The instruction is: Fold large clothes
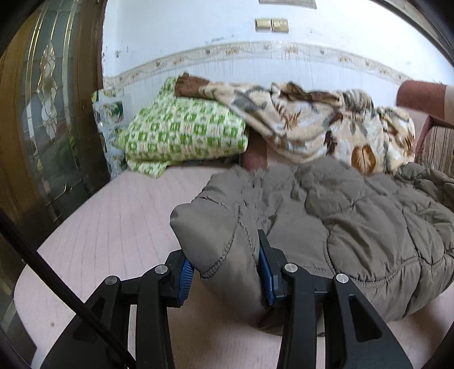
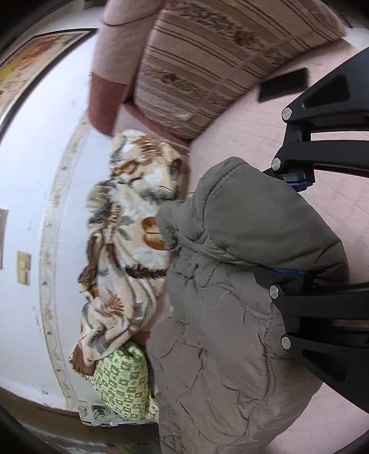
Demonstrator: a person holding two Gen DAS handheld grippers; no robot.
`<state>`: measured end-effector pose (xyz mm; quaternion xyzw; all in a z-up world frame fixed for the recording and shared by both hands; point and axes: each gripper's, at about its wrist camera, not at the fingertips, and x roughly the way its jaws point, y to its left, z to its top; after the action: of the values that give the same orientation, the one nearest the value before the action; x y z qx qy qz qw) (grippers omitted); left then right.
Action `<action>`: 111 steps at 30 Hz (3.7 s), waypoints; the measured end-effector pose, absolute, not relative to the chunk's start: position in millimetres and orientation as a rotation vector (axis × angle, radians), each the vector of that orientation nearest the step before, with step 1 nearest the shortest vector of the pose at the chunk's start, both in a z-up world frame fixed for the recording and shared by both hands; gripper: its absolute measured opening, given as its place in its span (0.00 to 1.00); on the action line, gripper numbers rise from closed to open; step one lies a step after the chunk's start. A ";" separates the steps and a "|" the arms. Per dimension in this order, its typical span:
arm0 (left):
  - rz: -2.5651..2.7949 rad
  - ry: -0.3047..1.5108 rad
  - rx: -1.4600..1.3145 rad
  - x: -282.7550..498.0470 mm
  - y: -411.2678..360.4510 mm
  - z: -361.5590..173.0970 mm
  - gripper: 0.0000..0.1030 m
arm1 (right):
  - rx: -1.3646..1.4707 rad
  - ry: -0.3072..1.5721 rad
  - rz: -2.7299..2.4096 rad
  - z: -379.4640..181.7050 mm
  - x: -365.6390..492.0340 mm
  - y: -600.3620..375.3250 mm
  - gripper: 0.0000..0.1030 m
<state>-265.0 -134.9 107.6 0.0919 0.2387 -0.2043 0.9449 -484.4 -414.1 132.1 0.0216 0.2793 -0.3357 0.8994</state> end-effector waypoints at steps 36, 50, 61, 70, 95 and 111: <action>-0.367 0.732 0.251 -261.5 -143.5 51.8 0.78 | 0.907 0.690 -0.564 36.9 -556.8 -512.3 0.36; -0.483 0.443 0.188 -317.1 -161.6 94.2 0.78 | 0.195 0.561 -0.556 109.7 -511.1 -399.7 0.80; -0.546 0.578 0.263 -320.0 -199.7 60.4 0.82 | 0.235 0.746 -0.532 71.8 -446.6 -368.9 0.87; -0.543 0.612 0.257 -315.7 -201.9 53.0 0.85 | 0.350 0.721 -0.542 63.7 -454.1 -379.5 0.96; -0.580 0.555 0.168 -384.6 -152.0 84.2 0.91 | 0.311 0.555 -0.517 100.5 -520.1 -331.1 0.99; -0.647 0.431 0.086 -515.7 -30.9 189.8 0.97 | 0.354 0.408 -0.423 215.9 -634.9 -224.8 0.99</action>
<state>-515.7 -30.9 189.8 0.0419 0.2101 -0.3153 0.9245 -634.9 -224.8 215.9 0.1736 0.1998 -0.2072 0.9418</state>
